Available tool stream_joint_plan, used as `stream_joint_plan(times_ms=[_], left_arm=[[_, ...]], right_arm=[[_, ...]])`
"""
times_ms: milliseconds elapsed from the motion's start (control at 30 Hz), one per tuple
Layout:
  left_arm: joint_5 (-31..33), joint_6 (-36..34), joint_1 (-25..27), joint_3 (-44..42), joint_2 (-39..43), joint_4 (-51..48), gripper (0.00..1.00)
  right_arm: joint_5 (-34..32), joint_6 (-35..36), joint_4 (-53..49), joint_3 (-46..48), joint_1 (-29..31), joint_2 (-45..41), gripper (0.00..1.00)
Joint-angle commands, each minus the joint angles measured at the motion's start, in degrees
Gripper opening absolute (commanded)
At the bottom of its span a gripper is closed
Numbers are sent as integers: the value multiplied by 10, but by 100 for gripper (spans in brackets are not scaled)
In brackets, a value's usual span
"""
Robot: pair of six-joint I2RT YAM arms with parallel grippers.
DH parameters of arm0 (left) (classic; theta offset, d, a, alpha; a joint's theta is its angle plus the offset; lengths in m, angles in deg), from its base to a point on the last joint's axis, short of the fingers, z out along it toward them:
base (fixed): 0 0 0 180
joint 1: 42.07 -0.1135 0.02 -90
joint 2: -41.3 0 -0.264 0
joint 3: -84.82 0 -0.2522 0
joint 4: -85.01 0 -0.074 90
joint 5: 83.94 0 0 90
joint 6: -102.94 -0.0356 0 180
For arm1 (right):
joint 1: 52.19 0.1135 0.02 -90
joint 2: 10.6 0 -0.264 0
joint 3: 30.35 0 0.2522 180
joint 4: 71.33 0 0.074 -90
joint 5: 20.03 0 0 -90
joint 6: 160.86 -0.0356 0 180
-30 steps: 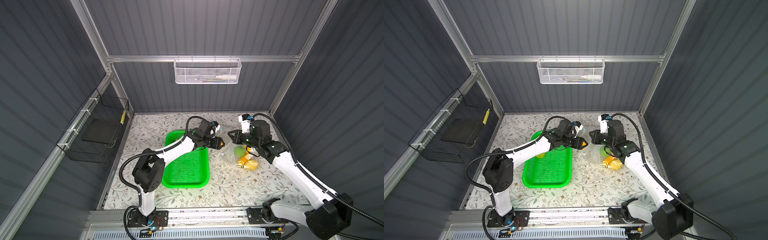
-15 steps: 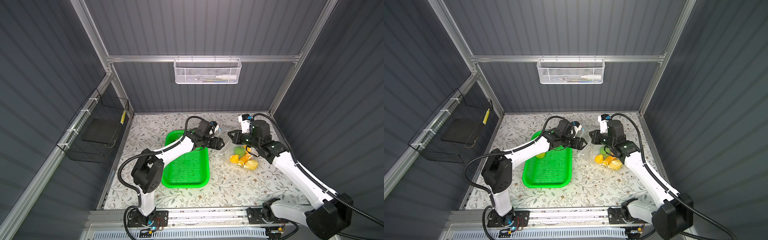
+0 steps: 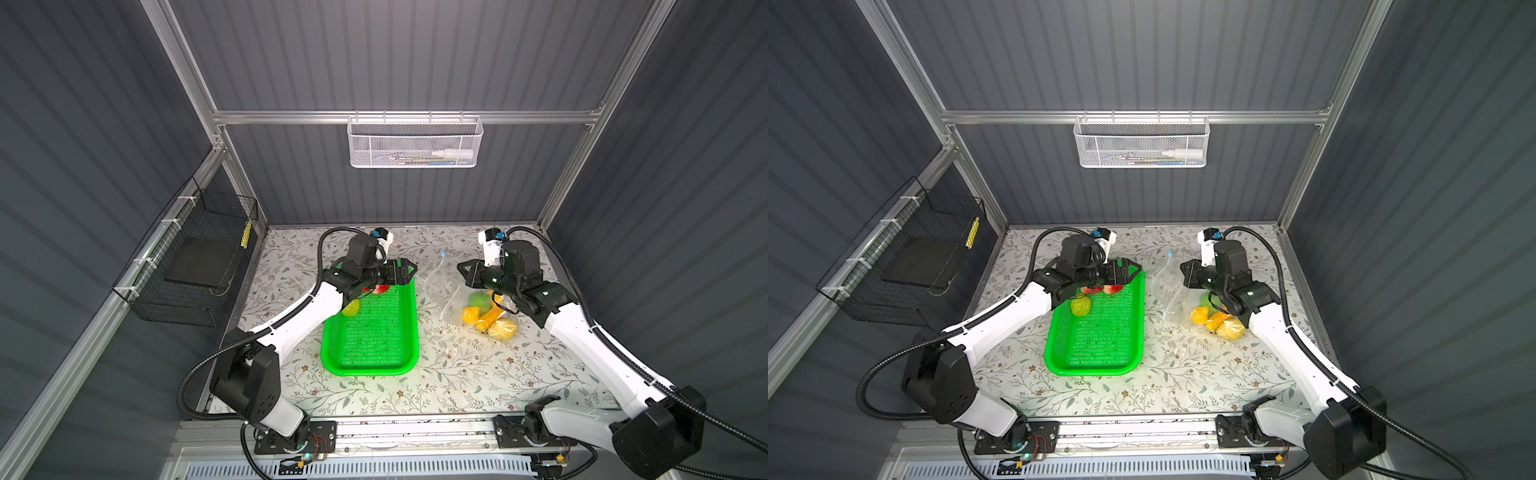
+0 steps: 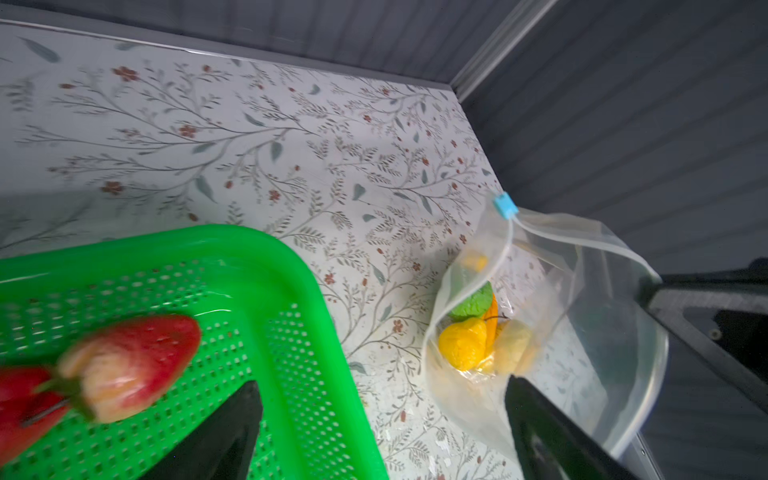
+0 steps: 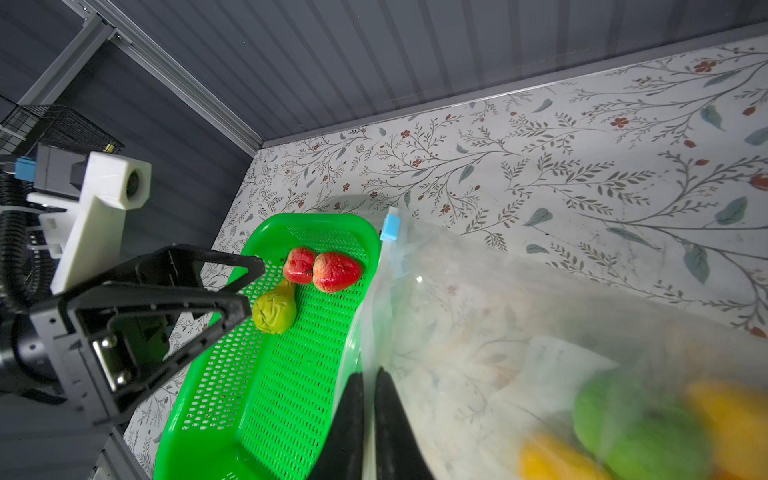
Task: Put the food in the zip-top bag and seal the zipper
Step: 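Move the left gripper back into the green basket over the pale green pear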
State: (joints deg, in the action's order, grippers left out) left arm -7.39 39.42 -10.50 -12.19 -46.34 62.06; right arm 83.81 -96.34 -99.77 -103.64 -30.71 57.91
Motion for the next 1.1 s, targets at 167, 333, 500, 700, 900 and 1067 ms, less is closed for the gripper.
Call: stream_joint_plan(times_ms=[167, 333, 500, 700, 900, 1067], left_arm=[[172, -40, -27, 12, 13, -146, 100], [256, -49, -30, 22, -9, -196, 100], [302, -42, -30, 18, -29, -217, 100], [321, -29, -30, 3, -52, -224, 100], [334, -23, -30, 2, -75, -230, 100], [328, -17, -30, -1, -91, -225, 100]], right_arm=[[-5, -1, 0, 3, 3, -4, 11], [-3, -4, 1, 1, 3, 0, 11], [-1, -5, 3, -1, 3, 2, 11], [-1, -4, 2, -5, 3, 6, 11], [0, -2, 1, -8, 3, 6, 11], [0, -1, 0, -9, 3, 7, 11]])
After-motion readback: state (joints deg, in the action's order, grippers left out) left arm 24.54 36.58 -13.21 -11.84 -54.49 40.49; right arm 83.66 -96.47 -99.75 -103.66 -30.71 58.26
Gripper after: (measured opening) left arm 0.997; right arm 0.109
